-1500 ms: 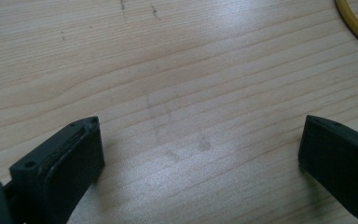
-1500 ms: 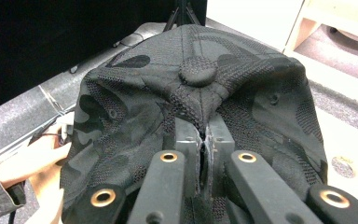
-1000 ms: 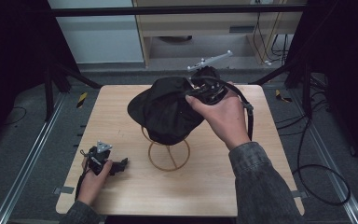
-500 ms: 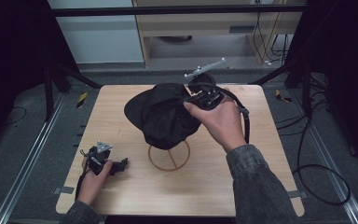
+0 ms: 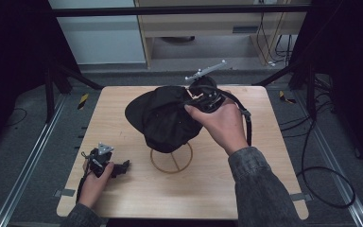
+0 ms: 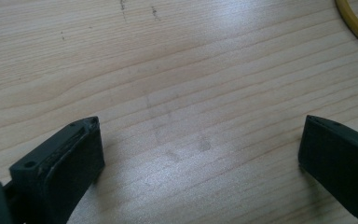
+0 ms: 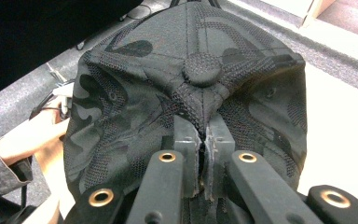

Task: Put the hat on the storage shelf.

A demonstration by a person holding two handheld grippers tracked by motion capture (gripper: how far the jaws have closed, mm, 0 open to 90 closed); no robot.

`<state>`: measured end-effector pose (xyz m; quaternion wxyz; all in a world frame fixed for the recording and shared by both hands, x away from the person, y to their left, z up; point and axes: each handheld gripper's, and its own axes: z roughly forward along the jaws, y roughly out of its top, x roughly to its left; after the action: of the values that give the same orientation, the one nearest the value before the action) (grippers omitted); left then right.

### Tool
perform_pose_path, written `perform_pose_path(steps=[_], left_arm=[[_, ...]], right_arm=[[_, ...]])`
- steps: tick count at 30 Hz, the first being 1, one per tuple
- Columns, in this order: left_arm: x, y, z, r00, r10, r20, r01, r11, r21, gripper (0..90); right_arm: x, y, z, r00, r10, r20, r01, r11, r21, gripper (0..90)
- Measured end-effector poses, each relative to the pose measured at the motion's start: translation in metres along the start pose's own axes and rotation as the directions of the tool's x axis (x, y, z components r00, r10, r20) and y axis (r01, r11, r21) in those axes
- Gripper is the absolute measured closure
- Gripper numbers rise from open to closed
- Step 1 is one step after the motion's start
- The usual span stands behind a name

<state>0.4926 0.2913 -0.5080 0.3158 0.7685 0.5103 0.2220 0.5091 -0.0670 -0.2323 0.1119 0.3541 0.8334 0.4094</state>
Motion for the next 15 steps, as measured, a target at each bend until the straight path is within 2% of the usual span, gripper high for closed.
perform_pose_path(steps=[15], left_arm=[[0.0, 0.0, 0.0, 1.0, 0.0, 0.0, 0.0, 1.0, 0.0, 0.0]], right_arm=[[0.0019, -0.0005, 0.0025, 0.9999, -0.011, 0.003, 0.011, 1.0, 0.026, 86.2]])
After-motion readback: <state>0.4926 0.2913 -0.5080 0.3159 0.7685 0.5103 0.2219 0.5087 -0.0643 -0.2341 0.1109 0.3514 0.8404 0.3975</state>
